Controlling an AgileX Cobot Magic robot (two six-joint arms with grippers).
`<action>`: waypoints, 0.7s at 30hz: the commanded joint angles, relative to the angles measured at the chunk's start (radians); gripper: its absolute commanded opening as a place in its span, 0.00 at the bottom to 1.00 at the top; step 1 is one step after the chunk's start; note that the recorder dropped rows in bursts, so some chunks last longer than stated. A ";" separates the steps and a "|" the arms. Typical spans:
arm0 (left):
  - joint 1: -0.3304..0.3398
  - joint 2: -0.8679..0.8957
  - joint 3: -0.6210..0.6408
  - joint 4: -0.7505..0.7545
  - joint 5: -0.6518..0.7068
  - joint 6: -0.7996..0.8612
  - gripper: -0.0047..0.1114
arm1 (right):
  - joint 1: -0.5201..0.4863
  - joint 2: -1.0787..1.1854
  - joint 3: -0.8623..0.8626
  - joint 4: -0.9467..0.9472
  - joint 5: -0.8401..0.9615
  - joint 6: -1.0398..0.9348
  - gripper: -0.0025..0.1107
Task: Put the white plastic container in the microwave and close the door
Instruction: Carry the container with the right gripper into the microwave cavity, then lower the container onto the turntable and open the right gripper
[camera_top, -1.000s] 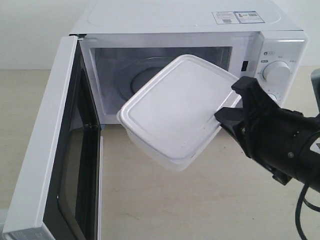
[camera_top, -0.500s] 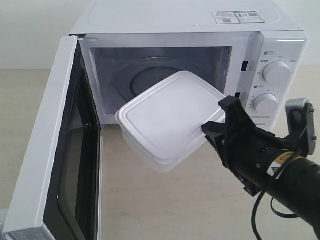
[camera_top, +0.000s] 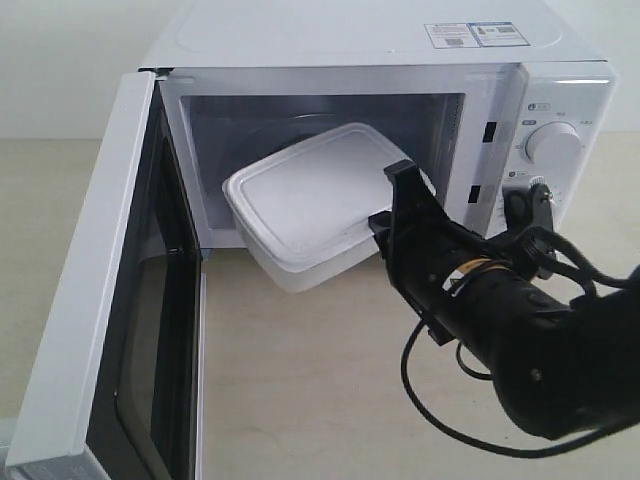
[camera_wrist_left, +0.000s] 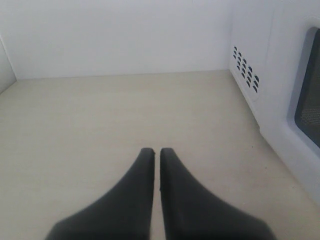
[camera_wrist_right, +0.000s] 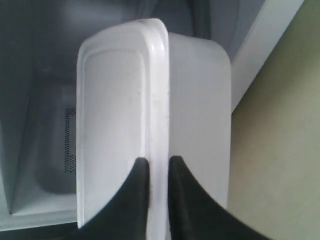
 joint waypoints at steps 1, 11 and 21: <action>0.000 -0.003 0.004 -0.009 0.001 -0.010 0.08 | 0.000 0.040 -0.068 0.026 -0.042 -0.014 0.02; 0.000 -0.003 0.004 -0.009 0.001 -0.010 0.08 | 0.000 0.128 -0.194 0.164 -0.061 -0.037 0.02; 0.000 -0.003 0.004 -0.009 0.001 -0.010 0.08 | 0.000 0.191 -0.305 0.294 -0.075 -0.143 0.02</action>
